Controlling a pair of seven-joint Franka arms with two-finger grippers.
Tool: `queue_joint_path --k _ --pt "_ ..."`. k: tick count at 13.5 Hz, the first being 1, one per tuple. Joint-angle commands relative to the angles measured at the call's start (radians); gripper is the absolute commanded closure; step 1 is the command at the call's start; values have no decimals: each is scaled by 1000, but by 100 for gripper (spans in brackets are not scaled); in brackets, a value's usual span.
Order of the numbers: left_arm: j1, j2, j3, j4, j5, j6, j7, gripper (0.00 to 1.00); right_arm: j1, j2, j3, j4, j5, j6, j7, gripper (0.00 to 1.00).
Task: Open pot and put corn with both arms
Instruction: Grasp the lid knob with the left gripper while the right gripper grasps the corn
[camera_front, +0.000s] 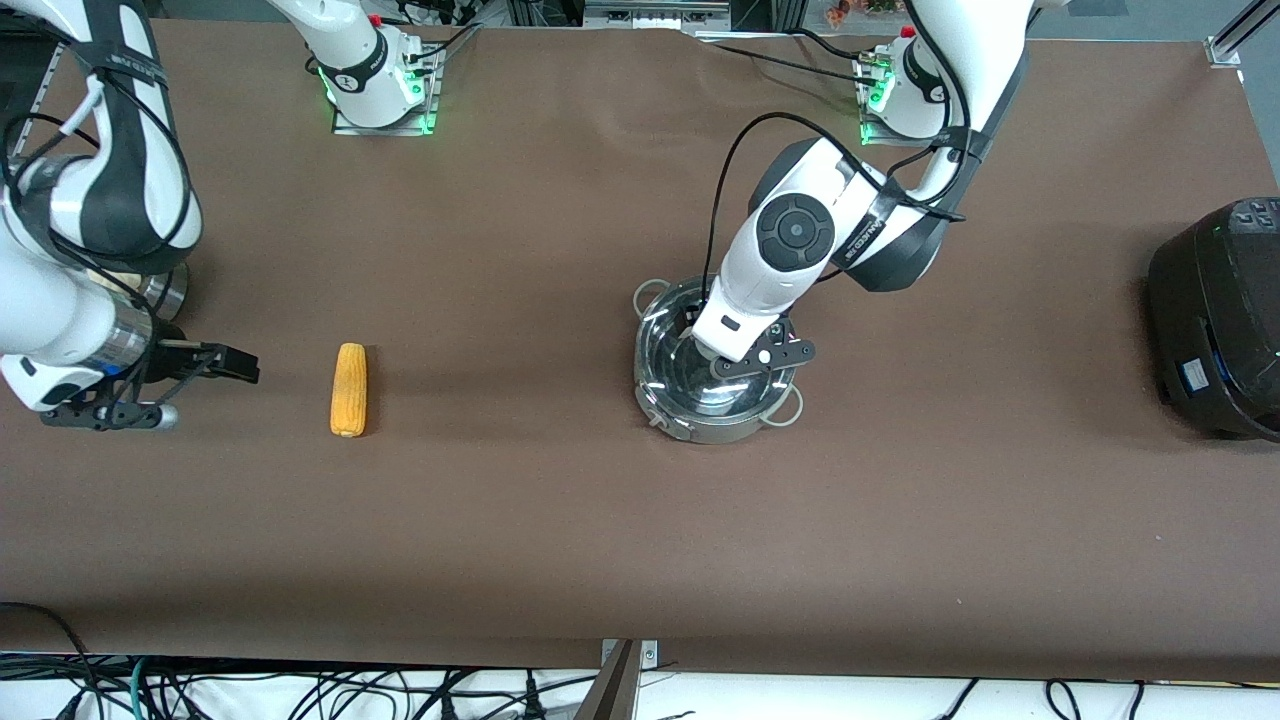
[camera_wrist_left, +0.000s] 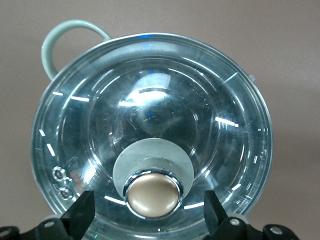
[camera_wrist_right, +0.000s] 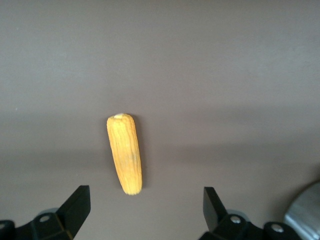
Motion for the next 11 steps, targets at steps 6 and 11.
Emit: queue_joint_path --k 6,11 --pt "-12 30 13 38 25 17 -11 20 61 68 38 -167 12 297 106 0" --pt "-12 33 11 36 53 17 -11 43 63 94 38 -282 11 510 102 0"
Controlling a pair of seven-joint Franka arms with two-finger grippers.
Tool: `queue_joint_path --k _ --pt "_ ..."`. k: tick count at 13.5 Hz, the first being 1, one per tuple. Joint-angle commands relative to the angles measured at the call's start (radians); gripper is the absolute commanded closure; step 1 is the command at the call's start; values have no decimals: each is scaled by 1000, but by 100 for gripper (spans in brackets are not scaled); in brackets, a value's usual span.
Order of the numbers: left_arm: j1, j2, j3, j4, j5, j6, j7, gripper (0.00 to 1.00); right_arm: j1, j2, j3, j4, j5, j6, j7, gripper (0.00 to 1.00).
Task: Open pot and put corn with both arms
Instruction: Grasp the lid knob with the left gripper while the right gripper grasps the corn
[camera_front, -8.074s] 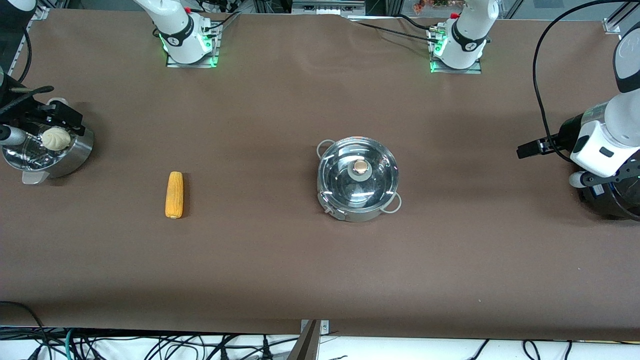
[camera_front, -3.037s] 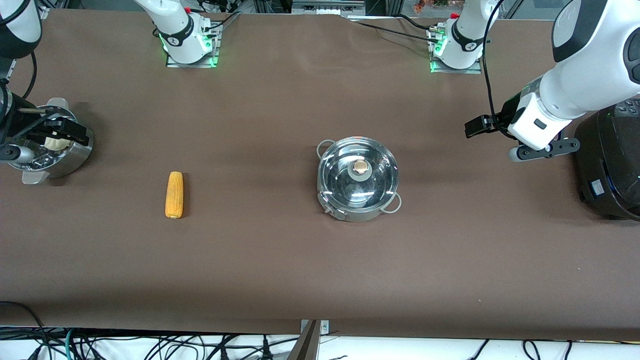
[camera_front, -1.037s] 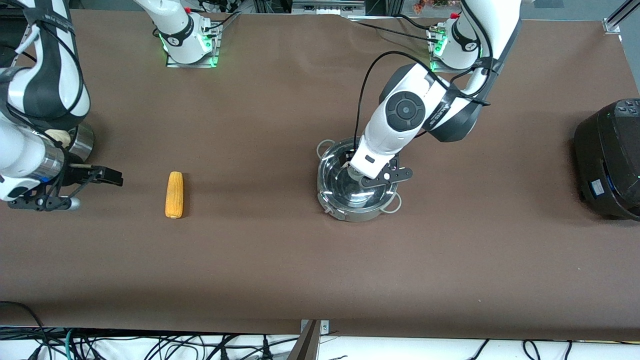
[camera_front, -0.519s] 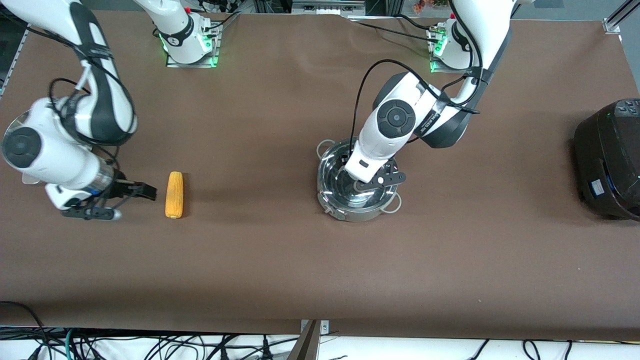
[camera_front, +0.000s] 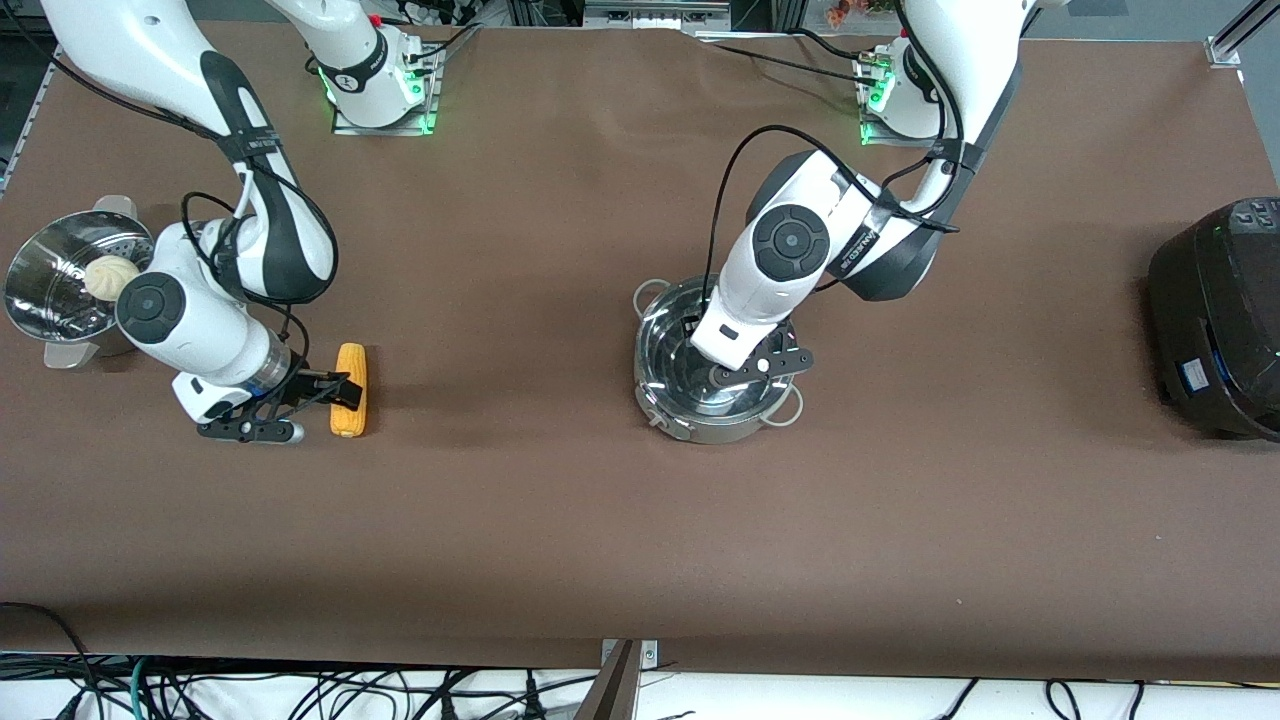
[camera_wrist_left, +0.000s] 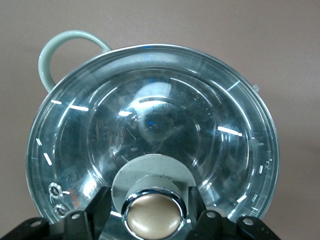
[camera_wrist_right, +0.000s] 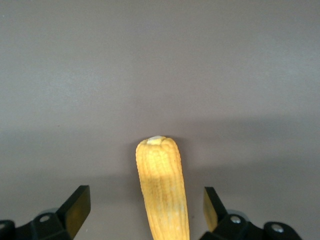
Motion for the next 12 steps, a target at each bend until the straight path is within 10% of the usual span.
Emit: queue_joint_path --k 1,4,7,12 --pt "-11 16 6 32 28 -3 -13 45 0 -10 4 -90 8 126 -1 0" --pt "-11 16 6 31 28 -3 -16 56 0 -4 4 -148 5 205 -13 0" --pt "-11 15 6 31 28 -5 -16 100 -2 -4 4 -184 3 243 -88 0" --pt "12 -50 9 31 25 -43 -7 100 -3 5 4 -241 3 335 -175 0"
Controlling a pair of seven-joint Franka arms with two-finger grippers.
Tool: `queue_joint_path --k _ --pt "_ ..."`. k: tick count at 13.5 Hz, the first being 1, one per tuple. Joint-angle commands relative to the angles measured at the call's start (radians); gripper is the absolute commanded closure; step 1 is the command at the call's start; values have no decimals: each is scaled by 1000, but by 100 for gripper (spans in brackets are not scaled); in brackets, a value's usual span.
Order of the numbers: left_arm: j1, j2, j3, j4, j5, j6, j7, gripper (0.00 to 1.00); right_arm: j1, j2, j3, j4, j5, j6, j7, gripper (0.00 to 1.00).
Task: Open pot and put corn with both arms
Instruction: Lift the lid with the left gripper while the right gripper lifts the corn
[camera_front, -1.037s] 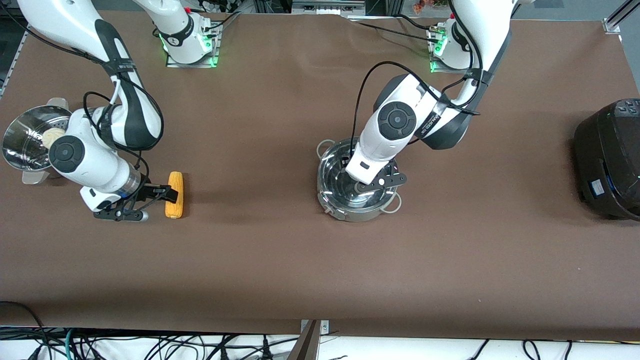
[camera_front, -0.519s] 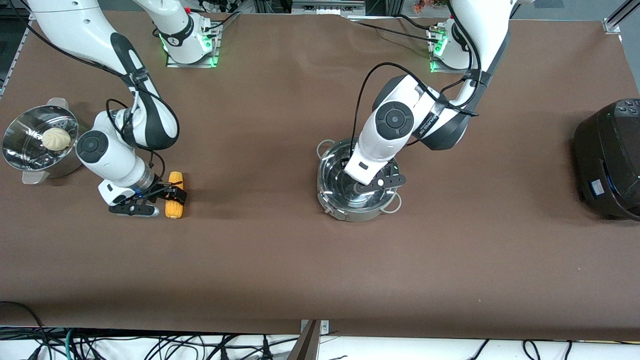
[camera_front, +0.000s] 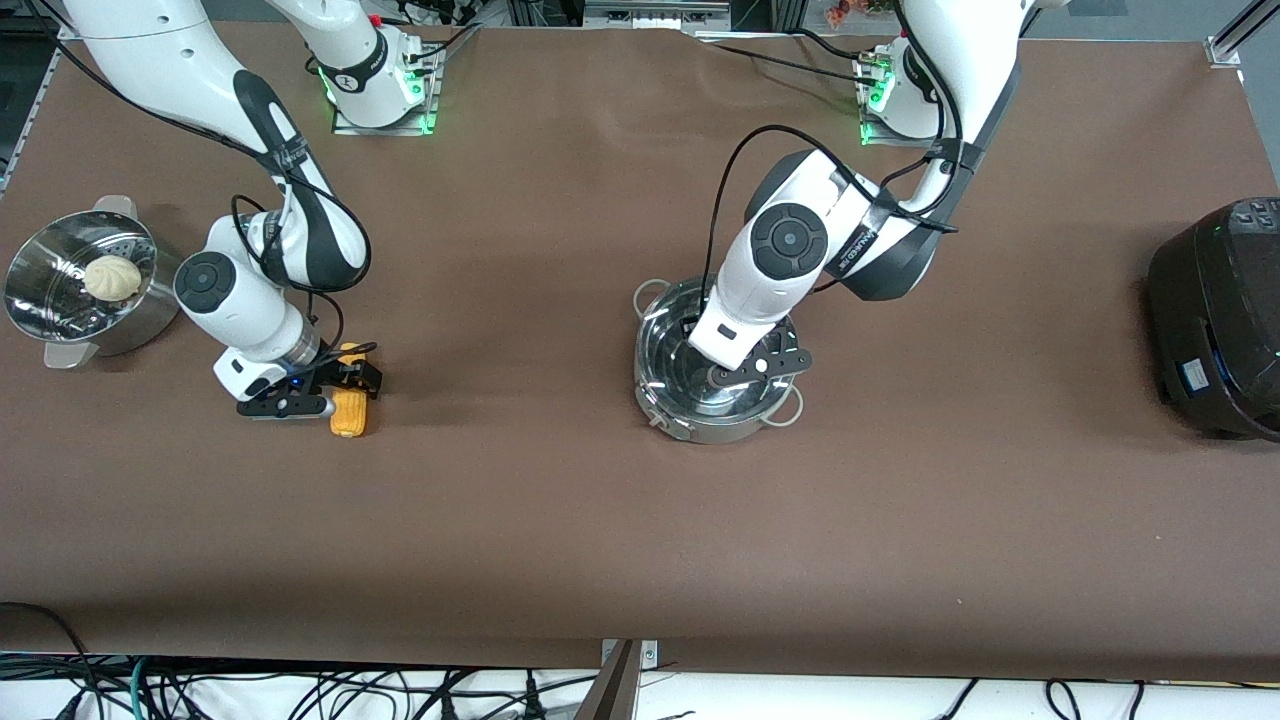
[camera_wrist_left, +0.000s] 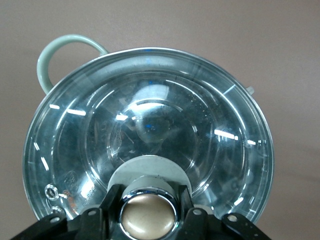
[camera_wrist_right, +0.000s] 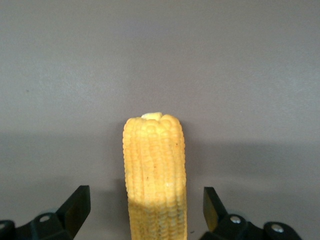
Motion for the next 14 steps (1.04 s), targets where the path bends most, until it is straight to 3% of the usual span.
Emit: queue_joint_path --k 1,7,11,12,13,14 --pt "29 -65 9 21 19 -73 -5 100 -5 2 4 -34 5 62 -89 0" --pt "170 -196 10 -29 -31 -188 235 100 -11 29 4 -55 7 140 -155 0" --pt "210 -225 99 -80 -31 -199 462 100 -13 42 4 -57 7 157 -156 1" --pt "212 -227 130 -95 -31 -199 524 100 -14 42 4 -57 5 155 -158 27" --pt "216 -230 156 -115 -31 -194 584 100 -13 40 4 -57 7 154 -159 61" --pt "226 -230 174 -121 -31 -193 630 100 -13 39 4 -57 7 151 -159 80"
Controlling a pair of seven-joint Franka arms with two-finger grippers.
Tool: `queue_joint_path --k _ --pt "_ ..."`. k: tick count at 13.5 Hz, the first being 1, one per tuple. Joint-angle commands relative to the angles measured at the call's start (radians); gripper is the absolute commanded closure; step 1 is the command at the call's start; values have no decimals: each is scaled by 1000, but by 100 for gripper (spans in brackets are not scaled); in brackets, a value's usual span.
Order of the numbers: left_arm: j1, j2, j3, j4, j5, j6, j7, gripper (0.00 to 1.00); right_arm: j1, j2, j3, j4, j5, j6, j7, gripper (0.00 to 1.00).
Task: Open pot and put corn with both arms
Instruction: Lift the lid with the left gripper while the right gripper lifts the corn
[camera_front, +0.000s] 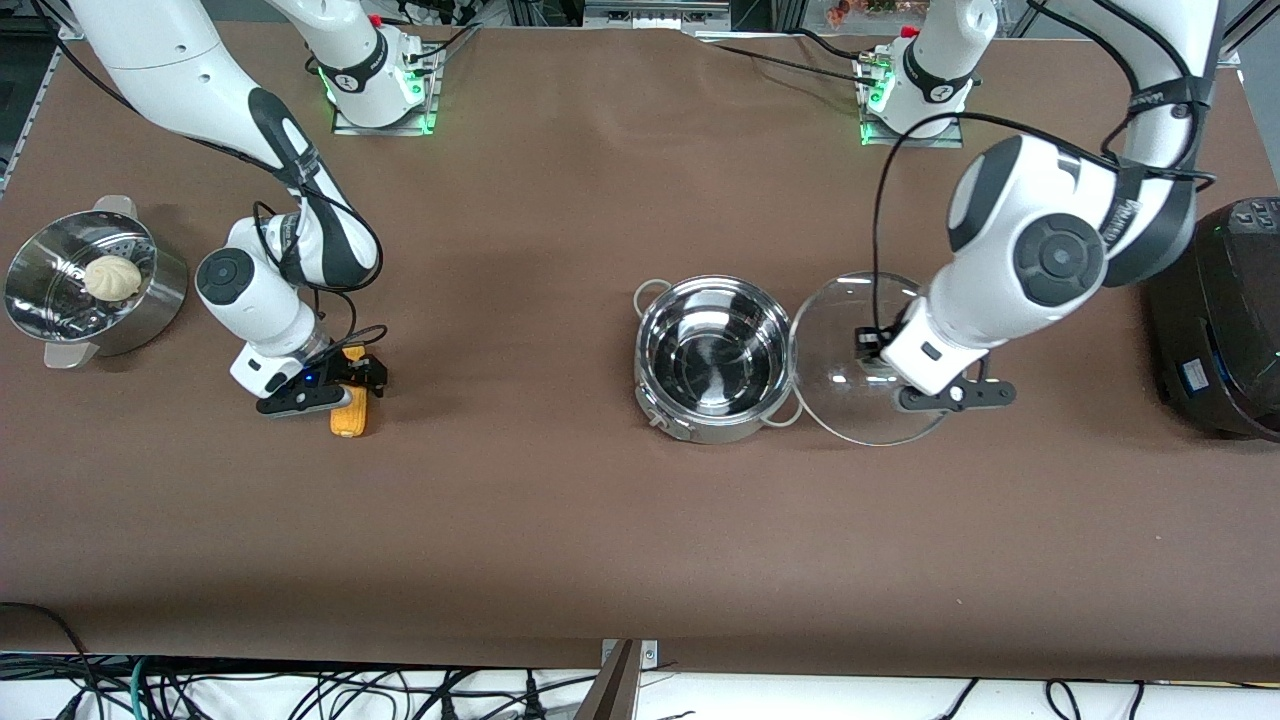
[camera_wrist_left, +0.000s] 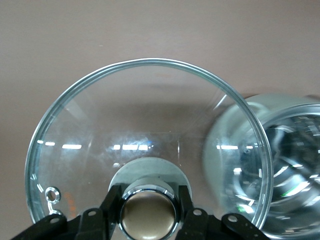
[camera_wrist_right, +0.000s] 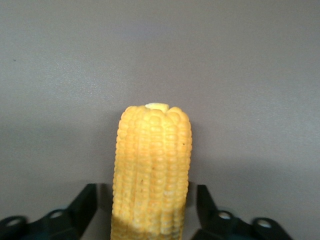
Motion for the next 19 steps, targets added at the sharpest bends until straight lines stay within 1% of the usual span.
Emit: queue_joint_path --k 1,2,4,5,7,9,10,13,15,17,19 --pt "15 -49 51 -65 -22 5 142 100 -8 -9 5 -14 7 15 -26 93" --pt "23 -50 70 -79 -22 14 177 100 -8 -12 5 -14 7 12 -33 100" --pt "38 -56 104 -136 -21 75 272 100 -7 -21 5 -14 5 6 -43 100" --pt "41 -69 127 -177 -21 121 320 100 -7 -36 5 -11 5 -23 -46 100" --pt "60 -78 163 -255 -19 216 415 100 -5 -90 5 2 5 -118 -46 100" --pt "70 -82 185 -309 -18 271 464 100 -5 -165 8 20 7 -245 -41 100" --pt "81 -81 193 -337 -18 300 481 100 -5 -191 19 49 8 -319 -40 100" --pt "106 -47 194 -435 -18 452 489 100 -5 -230 25 187 10 -564 -35 100" --pt "112 -24 196 -485 -18 547 491 100 -4 -231 27 314 11 -762 -18 100" --pt "112 -21 196 -493 -18 560 489 100 -2 -230 28 435 8 -934 35 100" --pt "112 -12 196 -495 -19 561 489 100 2 -230 28 520 8 -1037 35 100"
